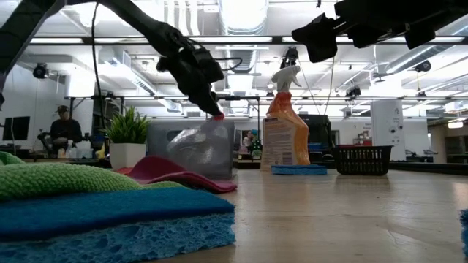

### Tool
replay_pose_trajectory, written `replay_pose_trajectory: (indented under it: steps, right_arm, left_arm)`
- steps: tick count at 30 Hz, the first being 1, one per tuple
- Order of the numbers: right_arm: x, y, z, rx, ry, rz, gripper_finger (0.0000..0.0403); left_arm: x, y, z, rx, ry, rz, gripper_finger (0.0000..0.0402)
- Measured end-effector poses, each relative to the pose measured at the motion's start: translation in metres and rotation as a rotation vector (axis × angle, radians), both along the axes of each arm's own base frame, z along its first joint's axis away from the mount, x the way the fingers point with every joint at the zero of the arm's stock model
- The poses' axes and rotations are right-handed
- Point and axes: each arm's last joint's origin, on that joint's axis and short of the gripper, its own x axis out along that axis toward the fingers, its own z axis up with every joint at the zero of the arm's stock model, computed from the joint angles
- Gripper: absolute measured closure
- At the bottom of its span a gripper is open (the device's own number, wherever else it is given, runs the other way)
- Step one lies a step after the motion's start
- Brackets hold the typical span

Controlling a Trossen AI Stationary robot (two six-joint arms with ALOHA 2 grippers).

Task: Pick & Place Kitchen Items
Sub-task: Put the transparent spray bottle into the gray bin

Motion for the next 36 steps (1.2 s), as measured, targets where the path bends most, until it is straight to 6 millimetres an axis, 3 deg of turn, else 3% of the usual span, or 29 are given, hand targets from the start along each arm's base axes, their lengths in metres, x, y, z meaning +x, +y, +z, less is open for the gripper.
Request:
replay_pose_trajectory:
  steps: [6,10,15,20,22,27,32,36]
  right_arm:
    - [0.000,0.000,0.000,0.000,0.001,0.000,0.0078]
    - [0.000,0.000,0.000,0.000,0.001,0.000,0.0078]
    - [0.000,-0.001,0.000,0.000,0.001,-0.003,0.0078]
    - [0.001,-0.001,0.001,0.000,-0.001,-0.003,0.0078]
    - [0.001,-0.001,0.001,0.000,-0.001,-0.002,0.0078]
    - [0.001,-0.001,0.001,-0.004,-0.003,-0.002,0.0078]
    - [0.000,-0.001,0.001,-0.005,0.004,-0.001,0.0078]
    - [0.001,-0.002,-0.001,-0.015,0.017,-0.039,0.0078]
  left_arm:
    - [-0.003,-0.002,-0.011,-0.021,0.066,-0.033,0.0218]
    - [-0.006,-0.005,0.006,0.004,0.064,-0.066,0.0231]
    - [-0.008,-0.007,0.020,0.011,0.073,-0.062,0.0303]
    - [-0.016,-0.015,0.048,0.050,0.027,-0.063,0.0384]
    - [-0.021,-0.021,0.059,0.059,0.007,-0.074,0.0396]
    - [-0.038,-0.040,0.081,0.029,-0.010,-0.041,0.0354]
    - [-0.052,-0.062,0.087,-0.016,0.080,0.122,0.0263]
    - [-0.053,-0.091,0.079,-0.058,0.163,0.212,0.0198]
